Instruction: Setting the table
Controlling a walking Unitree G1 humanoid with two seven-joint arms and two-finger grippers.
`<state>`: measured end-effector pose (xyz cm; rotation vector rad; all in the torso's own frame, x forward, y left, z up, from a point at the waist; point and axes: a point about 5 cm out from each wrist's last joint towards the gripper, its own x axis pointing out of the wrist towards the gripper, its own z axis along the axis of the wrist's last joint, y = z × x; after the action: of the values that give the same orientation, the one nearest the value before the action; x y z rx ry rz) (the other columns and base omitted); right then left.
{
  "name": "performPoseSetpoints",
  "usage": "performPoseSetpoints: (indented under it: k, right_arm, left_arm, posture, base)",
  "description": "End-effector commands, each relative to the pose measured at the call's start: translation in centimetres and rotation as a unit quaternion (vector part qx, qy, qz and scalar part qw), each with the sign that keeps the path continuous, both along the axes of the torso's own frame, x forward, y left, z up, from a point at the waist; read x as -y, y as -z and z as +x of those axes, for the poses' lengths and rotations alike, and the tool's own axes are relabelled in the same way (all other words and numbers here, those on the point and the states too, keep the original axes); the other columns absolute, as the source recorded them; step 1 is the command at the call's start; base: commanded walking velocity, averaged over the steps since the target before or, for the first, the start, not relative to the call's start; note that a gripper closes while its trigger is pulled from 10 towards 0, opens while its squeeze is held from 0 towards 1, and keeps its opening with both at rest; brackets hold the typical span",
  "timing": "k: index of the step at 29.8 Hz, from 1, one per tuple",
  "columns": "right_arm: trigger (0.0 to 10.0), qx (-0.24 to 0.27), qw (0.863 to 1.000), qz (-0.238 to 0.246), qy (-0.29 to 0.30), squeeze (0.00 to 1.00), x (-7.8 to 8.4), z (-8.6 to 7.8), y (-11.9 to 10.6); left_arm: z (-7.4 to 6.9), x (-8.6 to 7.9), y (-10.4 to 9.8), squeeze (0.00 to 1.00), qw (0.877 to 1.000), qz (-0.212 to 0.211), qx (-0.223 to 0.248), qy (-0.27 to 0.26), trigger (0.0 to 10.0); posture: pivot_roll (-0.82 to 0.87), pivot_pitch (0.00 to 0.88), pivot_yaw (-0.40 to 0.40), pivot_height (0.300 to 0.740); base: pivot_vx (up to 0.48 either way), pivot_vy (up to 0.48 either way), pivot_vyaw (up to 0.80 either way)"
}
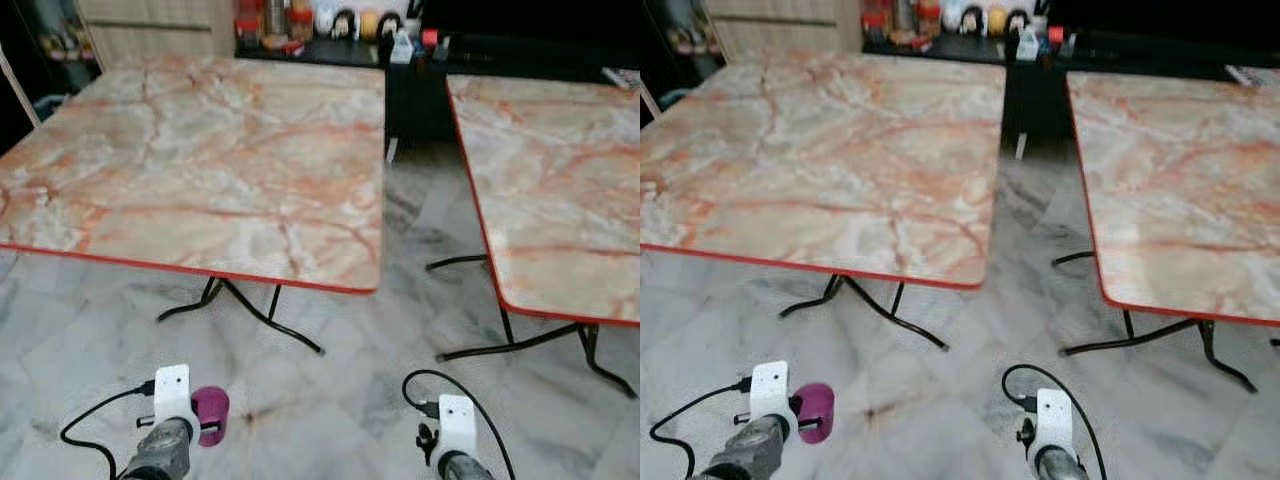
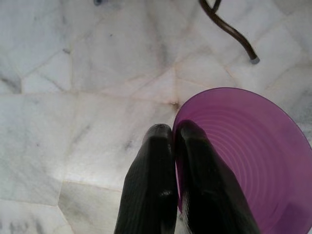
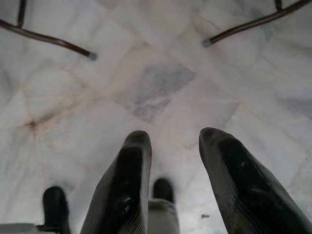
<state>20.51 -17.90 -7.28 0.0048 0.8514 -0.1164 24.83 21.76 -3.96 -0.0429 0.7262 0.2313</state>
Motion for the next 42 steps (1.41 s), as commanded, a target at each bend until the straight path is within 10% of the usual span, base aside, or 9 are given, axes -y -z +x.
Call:
performPoseSetpoints:
  k: [1,42]
  right_arm:
    - [10.0,-0.008,1.0,-0.005,0.015,0.0,1.07,-0.63,0.22]
    - [10.0,-0.015,0.999,0.002,0.03,0.0,0.95,-1.14,0.51]
  left_arm:
    - [-0.27,0.68,0.37,0.0,1.0,-0.01,-0.009,0.004,10.0]
    - [-0.44,0.44,0.44,0.0,1.0,-0.008,-0.013,0.018,10.0]
  posture:
    - [0.01,0.083,-0.004,0.74]
    - [0.01,0.124,0.006,0.74]
  base:
    - [0.0,-0.472,0.0]
    - [0.0,-0.472,0.0]
